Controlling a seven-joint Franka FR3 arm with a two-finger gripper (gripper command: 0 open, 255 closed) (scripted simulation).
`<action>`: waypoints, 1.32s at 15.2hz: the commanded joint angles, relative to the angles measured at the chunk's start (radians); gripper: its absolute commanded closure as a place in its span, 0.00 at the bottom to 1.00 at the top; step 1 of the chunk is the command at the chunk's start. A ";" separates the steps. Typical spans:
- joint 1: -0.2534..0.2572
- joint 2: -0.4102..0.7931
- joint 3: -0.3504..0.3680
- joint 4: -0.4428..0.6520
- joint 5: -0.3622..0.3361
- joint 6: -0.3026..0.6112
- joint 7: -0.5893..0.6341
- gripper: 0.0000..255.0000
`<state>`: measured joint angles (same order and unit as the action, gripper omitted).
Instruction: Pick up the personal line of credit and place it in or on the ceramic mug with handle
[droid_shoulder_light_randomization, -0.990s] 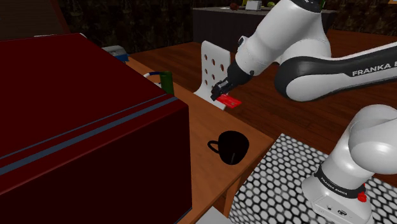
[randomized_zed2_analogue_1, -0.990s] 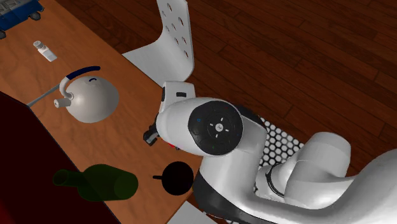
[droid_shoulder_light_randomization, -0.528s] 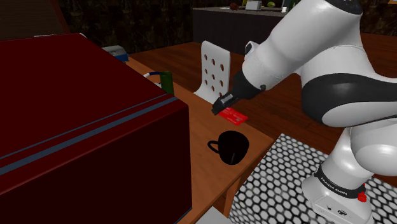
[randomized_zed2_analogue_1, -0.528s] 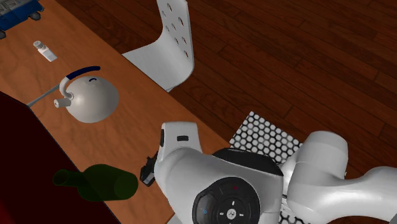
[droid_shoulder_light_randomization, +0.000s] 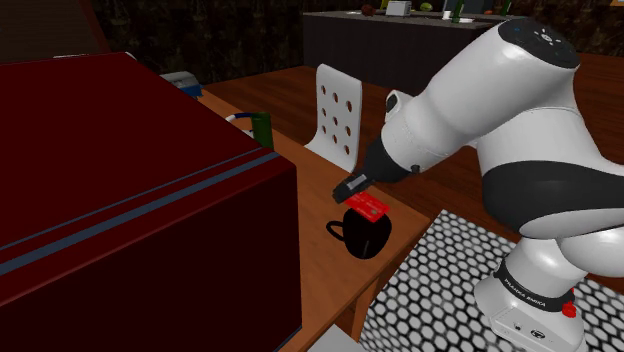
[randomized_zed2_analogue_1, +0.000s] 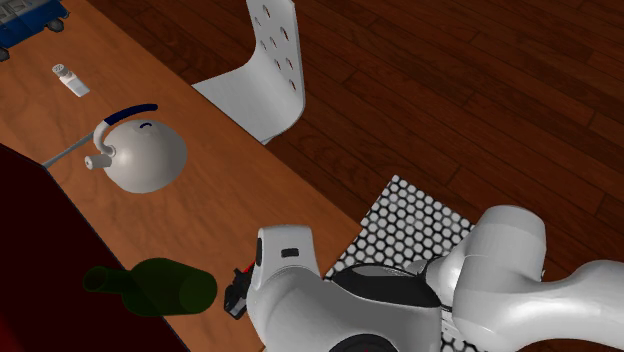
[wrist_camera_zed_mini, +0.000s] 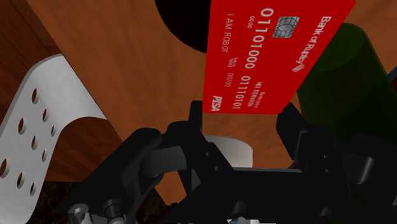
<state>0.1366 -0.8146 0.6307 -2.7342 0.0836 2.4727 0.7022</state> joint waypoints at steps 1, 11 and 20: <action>-0.004 0.012 0.017 -0.017 0.001 0.030 0.012 1.00; -0.027 0.062 0.076 -0.079 0.000 0.143 0.055 1.00; -0.027 0.063 0.076 -0.079 -0.002 0.143 0.056 0.00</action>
<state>0.1096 -0.7522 0.7066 -2.8123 0.0815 2.6162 0.7583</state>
